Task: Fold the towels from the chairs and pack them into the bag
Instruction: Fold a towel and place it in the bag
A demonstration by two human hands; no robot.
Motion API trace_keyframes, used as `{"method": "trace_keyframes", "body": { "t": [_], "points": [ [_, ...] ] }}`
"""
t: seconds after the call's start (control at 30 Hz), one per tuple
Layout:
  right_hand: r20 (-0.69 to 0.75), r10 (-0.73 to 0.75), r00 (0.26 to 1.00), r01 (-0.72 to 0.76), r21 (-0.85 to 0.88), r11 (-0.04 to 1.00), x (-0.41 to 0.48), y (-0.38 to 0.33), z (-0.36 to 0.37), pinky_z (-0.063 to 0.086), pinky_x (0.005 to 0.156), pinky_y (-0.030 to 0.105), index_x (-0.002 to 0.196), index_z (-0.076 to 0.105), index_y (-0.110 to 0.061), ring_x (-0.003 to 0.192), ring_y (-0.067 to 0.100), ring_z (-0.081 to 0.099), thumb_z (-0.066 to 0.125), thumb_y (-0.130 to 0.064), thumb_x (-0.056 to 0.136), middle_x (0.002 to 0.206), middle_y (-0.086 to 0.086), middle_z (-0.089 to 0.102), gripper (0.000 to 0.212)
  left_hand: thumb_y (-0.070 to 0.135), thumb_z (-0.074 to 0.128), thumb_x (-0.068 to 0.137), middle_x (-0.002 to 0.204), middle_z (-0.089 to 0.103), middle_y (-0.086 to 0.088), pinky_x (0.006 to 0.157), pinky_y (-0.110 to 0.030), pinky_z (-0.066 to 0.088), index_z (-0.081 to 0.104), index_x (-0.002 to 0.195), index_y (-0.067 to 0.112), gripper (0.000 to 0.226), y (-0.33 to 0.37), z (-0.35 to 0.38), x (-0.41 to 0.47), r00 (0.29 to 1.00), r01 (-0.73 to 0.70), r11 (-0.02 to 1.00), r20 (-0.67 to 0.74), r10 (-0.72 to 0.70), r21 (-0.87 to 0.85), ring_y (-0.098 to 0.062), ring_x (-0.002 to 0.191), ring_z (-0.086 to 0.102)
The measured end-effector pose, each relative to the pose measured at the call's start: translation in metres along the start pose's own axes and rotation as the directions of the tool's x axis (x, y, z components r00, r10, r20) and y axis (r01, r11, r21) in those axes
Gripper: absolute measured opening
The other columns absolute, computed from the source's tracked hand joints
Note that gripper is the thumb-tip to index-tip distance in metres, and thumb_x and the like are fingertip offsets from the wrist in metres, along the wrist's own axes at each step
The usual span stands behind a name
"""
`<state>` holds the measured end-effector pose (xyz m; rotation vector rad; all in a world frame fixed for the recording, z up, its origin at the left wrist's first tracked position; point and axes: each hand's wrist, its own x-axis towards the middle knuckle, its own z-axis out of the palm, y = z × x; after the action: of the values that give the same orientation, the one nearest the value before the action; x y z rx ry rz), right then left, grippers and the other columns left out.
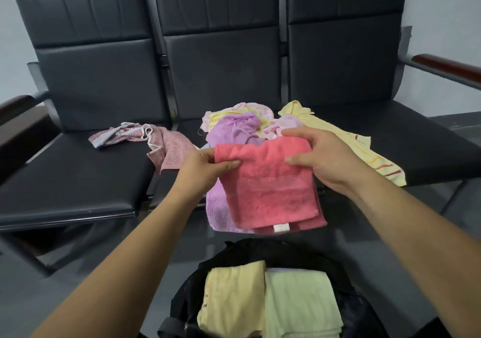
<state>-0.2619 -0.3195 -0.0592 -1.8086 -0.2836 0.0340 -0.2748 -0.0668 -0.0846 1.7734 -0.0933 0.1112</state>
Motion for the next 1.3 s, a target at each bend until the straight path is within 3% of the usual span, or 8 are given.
{"method": "trace_keyframes", "body": {
  "t": [0.1, 0.2, 0.27, 0.4, 0.5, 0.73, 1.0, 1.3],
  "points": [
    [-0.01, -0.124, 0.992, 0.101, -0.512, 0.853, -0.016, -0.006, -0.004, 0.042, 0.098, 0.024, 0.133, 0.065, -0.025, 0.119, 0.005, 0.052, 0.079, -0.004, 0.082, 0.128, -0.015, 0.057, 0.056, 0.025, 0.088, 0.07, 0.089, 0.079, -0.004, 0.087, -0.03, 0.056, 0.08, 0.087, 0.01, 0.024, -0.001, 0.002, -0.008, 1.0, 0.03, 0.997, -0.003, -0.03, -0.075, -0.01, 0.085, 0.074],
    [-0.109, -0.127, 0.986, 0.054, -0.507, 0.86, -0.026, 0.001, -0.013, 0.043, 0.078, 0.027, 0.117, 0.072, -0.023, 0.099, 0.013, 0.061, 0.082, -0.019, 0.083, 0.111, -0.009, 0.068, 0.035, 0.047, 0.094, 0.058, 0.105, 0.07, -0.01, 0.098, -0.036, 0.052, 0.073, 0.092, -0.009, 0.069, -0.001, 0.007, -0.014, 1.0, -0.011, 0.993, -0.001, 0.011, -0.118, -0.017, 0.098, 0.067],
    [-0.129, -0.124, 0.984, 0.047, -0.48, 0.876, -0.032, 0.007, -0.021, 0.043, 0.068, 0.027, 0.099, 0.075, -0.024, 0.086, 0.015, 0.062, 0.082, -0.021, 0.083, 0.095, -0.002, 0.072, 0.018, 0.04, 0.09, 0.062, 0.115, 0.062, 0.005, 0.101, -0.031, 0.049, 0.081, 0.085, 0.008, 0.04, -0.002, 0.014, -0.019, 1.0, -0.021, 0.986, -0.009, 0.02, -0.163, -0.009, 0.108, 0.063],
    [-0.193, 0.005, 0.981, 0.001, 0.032, 0.999, -0.044, 0.016, -0.032, 0.05, 0.07, 0.028, 0.083, 0.077, -0.024, 0.081, 0.014, 0.066, 0.08, -0.015, 0.086, 0.082, -0.003, 0.073, 0.011, 0.025, 0.078, 0.081, 0.119, 0.073, -0.008, 0.104, -0.037, 0.051, 0.08, 0.102, 0.011, 0.025, -0.005, 0.03, -0.03, 0.999, -0.019, 0.953, 0.031, 0.03, -0.302, -0.022, 0.113, 0.068],
    [-0.159, 0.138, 0.978, -0.07, 0.374, 0.925, -0.051, 0.033, -0.029, 0.056, 0.074, 0.03, 0.095, 0.074, -0.015, 0.085, 0.017, 0.073, 0.071, -0.009, 0.093, 0.087, 0.001, 0.077, 0.007, 0.021, 0.068, 0.094, 0.108, 0.076, -0.005, 0.091, -0.035, 0.056, 0.075, 0.114, 0.013, 0.023, -0.013, 0.046, -0.036, 0.997, -0.02, 0.956, 0.064, 0.04, -0.293, -0.021, 0.102, 0.071],
    [-0.145, 0.486, 0.862, -0.326, 0.577, 0.749, -0.069, 0.1, -0.025, 0.063, 0.065, 0.032, 0.104, 0.072, 0.001, 0.066, 0.019, 0.074, 0.068, -0.008, 0.096, 0.079, 0.011, 0.077, 0.013, 0.031, 0.056, 0.103, 0.112, 0.076, 0.006, 0.085, -0.034, 0.058, 0.064, 0.126, 0.039, 0.025, -0.06, 0.086, -0.055, 0.982, 0.149, 0.981, 0.136, -0.132, -0.128, -0.015, 0.101, 0.072],
    [-0.187, 0.772, 0.608, -0.694, 0.348, 0.631, -0.104, 0.215, 0.001, 0.06, 0.062, 0.034, 0.107, 0.063, 0.013, 0.076, 0.03, 0.07, 0.068, 0.002, 0.093, 0.097, 0.024, 0.071, 0.019, 0.028, 0.053, 0.105, 0.118, 0.072, -0.006, 0.074, -0.05, 0.058, 0.062, 0.125, 0.038, 0.024, -0.156, 0.118, -0.099, 0.843, 0.474, 0.88, 0.265, -0.467, 0.043, -0.026, 0.098, 0.071],
    [-0.189, 0.804, 0.563, -0.82, -0.013, 0.572, -0.106, 0.26, 0.021, 0.049, 0.068, 0.033, 0.092, 0.065, -0.004, 0.082, 0.027, 0.063, 0.067, -0.011, 0.092, 0.09, 0.013, 0.066, 0.007, 0.028, 0.058, 0.1, 0.114, 0.068, -0.005, 0.076, -0.031, 0.057, 0.049, 0.142, 0.025, 0.043, -0.224, 0.135, -0.11, 0.69, 0.582, 0.749, 0.295, -0.661, 0.317, -0.019, 0.094, 0.065]
  ]
}}
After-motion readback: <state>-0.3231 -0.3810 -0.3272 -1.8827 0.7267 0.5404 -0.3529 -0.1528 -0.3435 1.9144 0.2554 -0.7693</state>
